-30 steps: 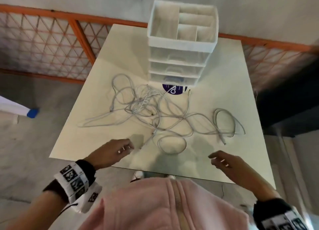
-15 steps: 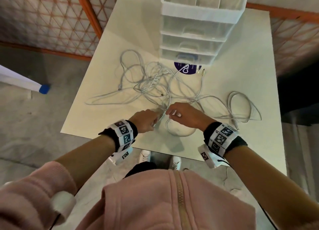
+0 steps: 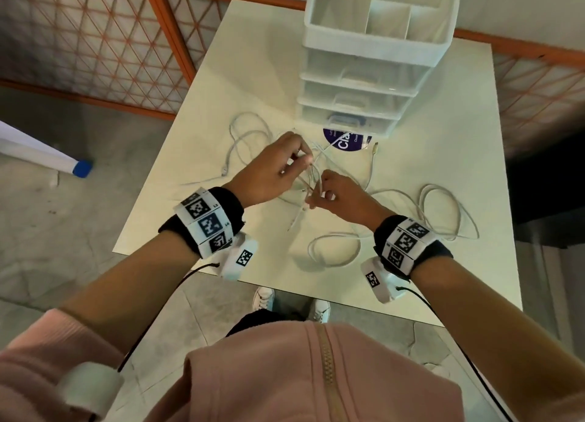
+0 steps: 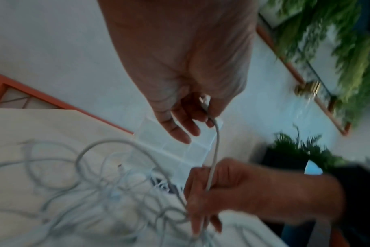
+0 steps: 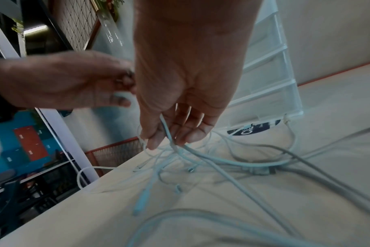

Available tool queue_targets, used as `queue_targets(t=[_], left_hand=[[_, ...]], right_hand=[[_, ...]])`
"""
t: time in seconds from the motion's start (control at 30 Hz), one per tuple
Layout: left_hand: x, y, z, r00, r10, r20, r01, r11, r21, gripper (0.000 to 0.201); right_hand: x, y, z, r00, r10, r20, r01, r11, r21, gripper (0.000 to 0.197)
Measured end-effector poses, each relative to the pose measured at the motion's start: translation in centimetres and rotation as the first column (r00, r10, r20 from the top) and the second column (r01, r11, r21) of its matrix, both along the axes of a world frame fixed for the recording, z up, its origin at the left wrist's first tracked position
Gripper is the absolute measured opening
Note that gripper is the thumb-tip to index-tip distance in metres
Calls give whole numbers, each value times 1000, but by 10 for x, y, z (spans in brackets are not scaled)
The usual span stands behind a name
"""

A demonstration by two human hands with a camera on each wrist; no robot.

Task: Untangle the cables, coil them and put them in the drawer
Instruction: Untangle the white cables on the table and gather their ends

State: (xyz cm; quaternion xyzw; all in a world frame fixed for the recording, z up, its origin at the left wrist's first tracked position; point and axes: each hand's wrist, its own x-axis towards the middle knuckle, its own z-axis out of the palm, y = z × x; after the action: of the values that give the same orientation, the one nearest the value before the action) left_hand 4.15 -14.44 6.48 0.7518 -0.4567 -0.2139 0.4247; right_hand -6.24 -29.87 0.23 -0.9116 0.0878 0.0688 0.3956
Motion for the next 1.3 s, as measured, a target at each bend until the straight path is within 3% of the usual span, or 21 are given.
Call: queue_targets(t=[0.1,0.2,0.3,0.33,0.4,0.47,0.53,0.6,0.7,0.8,0.87,0.93,1.0,1.07,1.13,1.2,1.23,1.3], left_hand=[[4,-5,28,975,26,-221,-68,980,-188,7],[8,-9,45,896,-47,-441,-122,930,-346,20],[6,-14,50,819,-71,-570,-185,906,-380,28],[5,-14,49,846,-18,-533,-194,921,-339,28],[6,-15,42,950,94,-299,-158,967,-199,27],[8,-17,33,995,61,-74,-64,998,-29,37],[8,-22,29,1000,1,19,-2,998,62,30],[8,-30,37,995,5,97,-5,1000,0,12],[12,-41,61,986,77,147,-50,983,-179,23],[10,-49,82,975,93,202,-25,949,-315,28],[11,-50,91,981,113,157,-35,903,-429,26],[20,-49,99,975,195,109,-106,835,-539,23],[36,-42,98,938,320,134,-190,798,-572,26],[57,-35,79,882,417,219,-288,846,-449,30],[76,-27,50,841,413,349,-414,907,-75,31],[82,-20,27,858,299,417,-455,820,348,32],[79,-19,22,878,257,403,-433,784,445,45],[70,-26,22,907,269,323,-381,850,363,64]], right_hand=[[-5,-16,2,996,-77,45,77,997,3,26],[-9,-31,8,995,-69,73,71,997,-36,19],[-9,-46,18,987,-80,137,96,989,-111,17],[-9,-51,25,983,-87,162,109,985,-130,17],[-8,-60,47,970,-109,217,140,981,-136,16],[-6,-63,79,948,-94,304,139,982,-131,14],[-3,-58,112,912,-34,409,99,985,-139,10],[-3,-55,133,886,-11,464,85,987,-139,5],[-3,-61,133,912,-51,408,108,987,-119,5],[-5,-68,100,956,-1,292,52,985,-164,11],[-9,-73,70,990,9,140,29,964,-264,15],[-19,-81,46,996,-68,-51,48,946,-321,17],[-28,-94,31,980,-174,-93,130,925,-356,21],[-32,-105,33,966,-255,-35,222,896,-385,21],[-30,-111,47,955,-285,83,296,891,-344,16],[-24,-111,68,918,-278,283,343,915,-211,12],[-21,-110,80,890,-265,372,342,927,-158,12],[-13,-102,102,871,-228,436,306,945,-117,12]])
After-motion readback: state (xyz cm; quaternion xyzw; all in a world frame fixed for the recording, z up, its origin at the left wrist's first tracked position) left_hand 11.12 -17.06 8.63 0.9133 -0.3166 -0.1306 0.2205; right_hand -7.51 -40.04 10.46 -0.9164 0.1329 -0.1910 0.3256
